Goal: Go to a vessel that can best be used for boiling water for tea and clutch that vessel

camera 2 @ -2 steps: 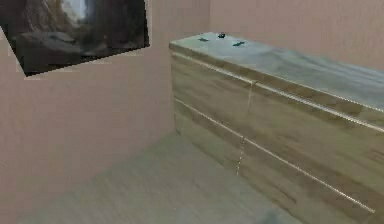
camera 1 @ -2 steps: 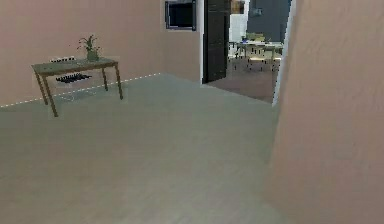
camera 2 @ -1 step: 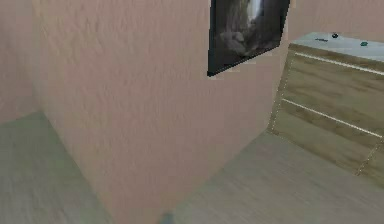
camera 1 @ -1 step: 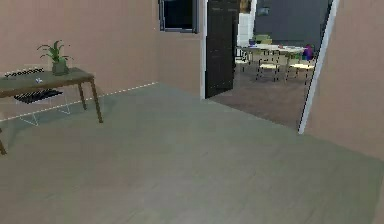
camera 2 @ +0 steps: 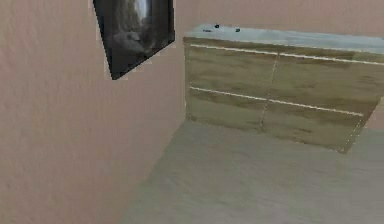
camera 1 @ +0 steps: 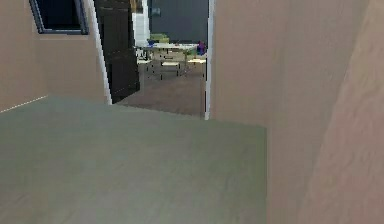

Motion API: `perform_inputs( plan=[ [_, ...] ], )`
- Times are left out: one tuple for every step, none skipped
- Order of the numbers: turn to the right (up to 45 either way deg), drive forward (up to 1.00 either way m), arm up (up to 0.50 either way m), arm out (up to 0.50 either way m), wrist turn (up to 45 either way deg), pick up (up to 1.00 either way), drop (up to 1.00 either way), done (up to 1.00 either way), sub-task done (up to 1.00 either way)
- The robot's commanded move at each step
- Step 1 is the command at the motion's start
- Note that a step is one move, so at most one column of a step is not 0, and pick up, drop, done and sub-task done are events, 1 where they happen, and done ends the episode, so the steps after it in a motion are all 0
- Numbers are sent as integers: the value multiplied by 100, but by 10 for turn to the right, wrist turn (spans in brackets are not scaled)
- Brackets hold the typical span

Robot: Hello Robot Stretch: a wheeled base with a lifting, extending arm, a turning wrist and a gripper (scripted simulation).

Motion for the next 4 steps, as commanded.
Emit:
perform_inputs(
  plan=[
    [0,5,0,0,0,0,0,0,0],
    [-210,0,0,0,0,0,0,0,0],
    [0,50,0,0,0,0,0,0,0],
    [120,0,0,0,0,0,0,0,0]
  ],
)
